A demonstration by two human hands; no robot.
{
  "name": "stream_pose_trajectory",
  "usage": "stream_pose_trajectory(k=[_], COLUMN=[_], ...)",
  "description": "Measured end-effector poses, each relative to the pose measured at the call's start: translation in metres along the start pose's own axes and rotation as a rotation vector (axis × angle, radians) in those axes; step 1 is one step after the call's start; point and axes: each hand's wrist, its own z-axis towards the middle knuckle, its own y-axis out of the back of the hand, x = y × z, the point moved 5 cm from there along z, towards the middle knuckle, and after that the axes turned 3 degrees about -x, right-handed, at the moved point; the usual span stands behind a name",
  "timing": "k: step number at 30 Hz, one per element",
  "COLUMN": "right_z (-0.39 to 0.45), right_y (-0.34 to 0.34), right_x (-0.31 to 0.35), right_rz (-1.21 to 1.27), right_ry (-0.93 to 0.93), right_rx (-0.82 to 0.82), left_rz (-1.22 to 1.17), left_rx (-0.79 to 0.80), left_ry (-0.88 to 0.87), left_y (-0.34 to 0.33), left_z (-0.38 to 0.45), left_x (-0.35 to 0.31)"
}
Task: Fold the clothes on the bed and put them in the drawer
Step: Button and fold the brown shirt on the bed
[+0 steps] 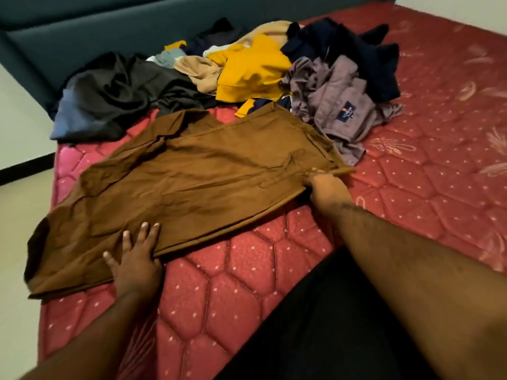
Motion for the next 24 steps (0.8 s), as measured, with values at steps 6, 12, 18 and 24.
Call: stream_pose_trajectory(k=[6,12,18,24], right_z=[-0.018,-0.070,-0.099,-0.094], right_y=[0.006,0.029,0.066,0.085], right_x=[-0.031,-0.037,-0.026,0.014], right_rz=[-0.159,-0.189,-0.201,-0.129], right_ry=[0.053,-0.118,-0.233,-0.183], right_rx=[0.137,0.346,0.347,0.385], left_rz=[0.095,0.211,0.330,0.215], left_rx=[0.265,0.406,0.543,0.441], left_ry=[-0.208,-0.361,-0.384,-0.314], left_y=[0.025,0.034,0.040,0.083], left_z=[-0.003,-0.064,-0.106,-0.085], left_x=[0.002,-0.002,-0.027,-0.051])
